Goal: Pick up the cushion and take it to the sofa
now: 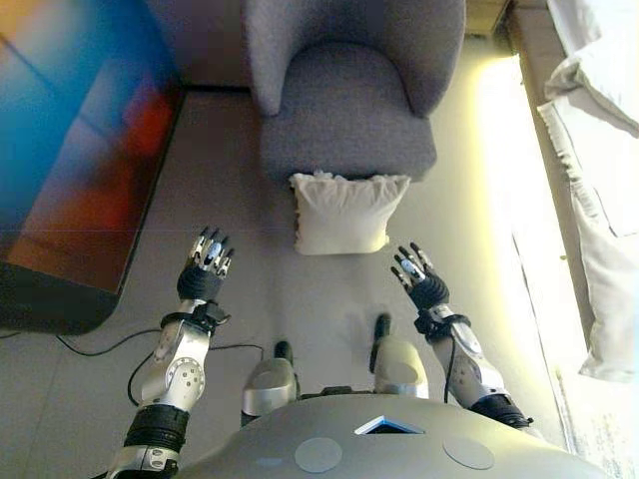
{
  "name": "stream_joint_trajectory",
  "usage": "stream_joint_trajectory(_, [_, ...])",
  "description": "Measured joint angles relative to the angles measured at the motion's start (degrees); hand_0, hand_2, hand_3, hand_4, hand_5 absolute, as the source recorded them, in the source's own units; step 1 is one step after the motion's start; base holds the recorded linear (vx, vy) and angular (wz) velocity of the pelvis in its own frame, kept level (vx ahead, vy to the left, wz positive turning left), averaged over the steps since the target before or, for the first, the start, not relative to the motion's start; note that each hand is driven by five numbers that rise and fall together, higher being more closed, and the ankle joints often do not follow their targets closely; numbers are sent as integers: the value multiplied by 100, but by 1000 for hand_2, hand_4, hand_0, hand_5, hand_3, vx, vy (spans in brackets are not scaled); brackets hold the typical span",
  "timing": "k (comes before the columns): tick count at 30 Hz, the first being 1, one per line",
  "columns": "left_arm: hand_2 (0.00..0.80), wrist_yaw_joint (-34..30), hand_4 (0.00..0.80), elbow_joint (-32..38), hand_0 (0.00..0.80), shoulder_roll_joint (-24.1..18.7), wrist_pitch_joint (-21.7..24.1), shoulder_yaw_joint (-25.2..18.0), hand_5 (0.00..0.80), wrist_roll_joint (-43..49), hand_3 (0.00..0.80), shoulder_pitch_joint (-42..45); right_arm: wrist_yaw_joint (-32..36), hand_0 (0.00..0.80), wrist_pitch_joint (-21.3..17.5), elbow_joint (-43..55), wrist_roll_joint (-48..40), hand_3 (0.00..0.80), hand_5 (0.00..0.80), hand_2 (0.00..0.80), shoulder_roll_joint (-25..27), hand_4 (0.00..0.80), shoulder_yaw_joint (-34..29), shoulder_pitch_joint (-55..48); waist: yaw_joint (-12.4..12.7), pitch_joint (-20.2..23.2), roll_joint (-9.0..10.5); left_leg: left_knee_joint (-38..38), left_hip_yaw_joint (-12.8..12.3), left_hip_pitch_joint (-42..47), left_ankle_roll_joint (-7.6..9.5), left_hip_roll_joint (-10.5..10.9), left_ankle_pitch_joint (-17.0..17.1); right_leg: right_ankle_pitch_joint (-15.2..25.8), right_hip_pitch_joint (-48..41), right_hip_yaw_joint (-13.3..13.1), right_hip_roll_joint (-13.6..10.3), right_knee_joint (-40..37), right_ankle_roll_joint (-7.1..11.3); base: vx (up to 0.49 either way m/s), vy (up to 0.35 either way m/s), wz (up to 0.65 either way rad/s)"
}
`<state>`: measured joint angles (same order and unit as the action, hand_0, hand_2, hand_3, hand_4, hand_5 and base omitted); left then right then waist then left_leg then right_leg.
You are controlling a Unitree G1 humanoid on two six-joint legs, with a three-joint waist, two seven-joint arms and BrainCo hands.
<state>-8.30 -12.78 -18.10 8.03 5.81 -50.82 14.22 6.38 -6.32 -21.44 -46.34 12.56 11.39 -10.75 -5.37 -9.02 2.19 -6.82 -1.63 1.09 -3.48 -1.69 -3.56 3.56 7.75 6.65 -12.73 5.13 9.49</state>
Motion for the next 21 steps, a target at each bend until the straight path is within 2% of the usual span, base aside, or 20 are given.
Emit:
stream_joint_trajectory(1, [0,-81,0,12,0,82,-7,39,0,3,0,82,1,0,-12,90,-42,0,0,0,112,0,-23,-120,-31,-4,3,-420,-23,101,44,120,-196,13,-14,45,-36,169,-70,571,-177,22])
stream_joint_trajectory(2, [0,-131,0,8,0,189,-9,40,0,4,0,133,10,0,-33,154,-56,0,0,0,246,0,-23,-151,-95,32,-132,-498,-85,204,129,102,-473,-147,12,151,19,454,-327,565,-186,37])
stream_joint_trajectory(3, [0,-183,0,25,0,268,-8,41,0,9,0,158,11,0,-42,152,-53,0,0,0,377,0,-29,-211,-195,92,-295,-268,3,330,145,-67,-685,-408,97,248,141,805,-351,527,-185,41])
stream_joint_trajectory(4, [0,-194,0,38,0,276,-4,10,0,10,0,125,6,0,-34,74,-50,0,0,0,395,0,-29,-169,-162,91,-314,-86,50,446,40,-99,-700,-561,175,238,168,1062,-353,532,-199,34])
stream_joint_trajectory(5, [0,-188,0,46,0,286,3,-40,0,15,0,127,16,0,-17,76,-32,0,0,0,362,0,13,-158,-158,131,-252,-19,93,460,-21,-133,-719,-773,387,151,164,1370,-387,433,-192,8])
stream_joint_trajectory(6, [0,-182,0,51,0,275,0,-41,0,20,0,185,22,0,10,80,-30,0,0,0,312,0,56,-140,-157,193,-170,-14,92,465,-67,-180,-716,-897,482,144,187,1545,-437,406,-224,8])
stream_joint_trajectory(7, [0,-157,0,57,0,264,-17,-41,0,24,0,263,21,0,57,84,-27,0,0,0,238,0,73,-105,-154,211,-170,-4,107,496,-193,-301,-693,-993,458,156,298,1625,-525,383,-241,7])
stream_joint_trajectory(9, [0,-101,0,86,0,194,-68,-40,0,24,0,347,27,0,100,96,-27,0,0,0,173,0,160,-27,-153,242,-145,-80,74,507,-309,-468,-665,-1134,421,178,475,1699,-625,385,-264,6])
stream_joint_trajectory(10, [0,-53,0,99,0,124,-112,-40,0,7,0,331,50,0,156,96,-27,0,0,0,162,0,217,55,-140,295,-35,-676,-1,199,-361,-481,-638,-1195,409,176,488,1693,-701,397,-277,1])
stream_joint_trajectory(11, [0,-29,0,142,0,107,-114,-39,0,6,0,332,64,0,159,97,-28,0,0,0,171,0,219,108,-131,315,3,-1124,-6,-1,-481,-482,-568,-1218,348,178,502,1652,-750,385,-260,-3])
stream_joint_trajectory(12, [0,15,0,195,0,109,-113,-34,0,6,0,303,65,0,157,85,-29,0,0,0,186,0,216,167,-127,339,59,-1798,-17,-314,-699,-479,-383,-1257,265,181,525,1608,-815,354,-179,-7])
stream_joint_trajectory(13, [0,54,0,200,0,128,-117,-21,0,5,0,243,62,0,149,76,-31,0,0,0,186,0,202,180,-64,372,97,-2269,-40,-518,-716,-492,-110,-1282,159,147,503,1531,-874,314,-102,-23])
stream_joint_trajectory(14, [0,86,0,208,0,160,-119,-12,0,5,0,159,60,0,132,50,-33,0,0,0,179,0,205,155,32,436,195,-2533,-87,-596,-539,-499,342,-1291,23,88,493,1402,-965,306,-25,-18])
stream_joint_trajectory(15, [0,102,0,217,0,176,-120,-4,0,5,0,96,61,0,94,11,-37,0,0,0,176,0,216,150,93,452,271,-2738,-121,-723,-334,-482,650,-1271,-137,116,487,1279,-1049,287,67,-11])
stream_joint_trajectory(16, [0,109,0,268,0,195,-121,28,0,5,0,39,62,0,37,-1,-44,0,0,0,169,0,210,150,88,454,284,-2970,-151,-870,-231,-506,647,-1282,-224,128,497,1202,-1116,289,111,-1])
stream_joint_trajectory(18, [0,115,0,353,0,214,-122,34,0,4,0,27,79,0,-7,3,-46,0,0,0,210,0,174,89,123,474,238,-2639,-342,-892,-216,-595,556,-1213,-376,143,617,960,-1204,334,181,-8])
stream_joint_trajectory(19, [0,131,0,423,0,207,-121,28,0,1,0,17,84,0,-14,2,-46,0,0,0,200,0,169,9,155,483,177,-2311,-449,-958,-230,-720,519,-1206,-447,154,743,806,-1201,389,201,3])
stream_joint_trajectory(21, [0,166,0,507,0,211,-115,18,0,-5,0,2,103,0,-13,2,-58,0,0,0,217,0,160,-123,217,458,82,-1187,-468,-955,-262,-868,537,-1124,-613,212,967,493,-1245,423,136,6])
